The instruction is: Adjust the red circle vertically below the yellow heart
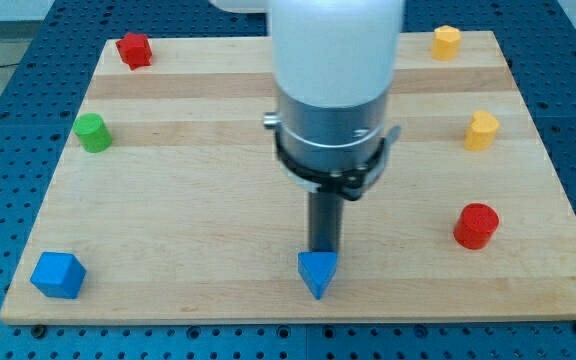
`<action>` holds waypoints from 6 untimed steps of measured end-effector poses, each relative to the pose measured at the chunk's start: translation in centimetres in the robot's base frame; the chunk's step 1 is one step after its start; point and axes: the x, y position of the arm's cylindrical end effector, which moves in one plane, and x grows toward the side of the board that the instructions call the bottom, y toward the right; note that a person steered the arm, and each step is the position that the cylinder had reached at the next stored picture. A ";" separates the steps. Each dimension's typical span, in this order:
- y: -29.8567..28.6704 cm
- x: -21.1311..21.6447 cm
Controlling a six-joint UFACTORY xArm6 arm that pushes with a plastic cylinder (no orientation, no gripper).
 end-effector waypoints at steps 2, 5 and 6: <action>8.5 -1.4; 12.6 -4.8; 14.4 -2.7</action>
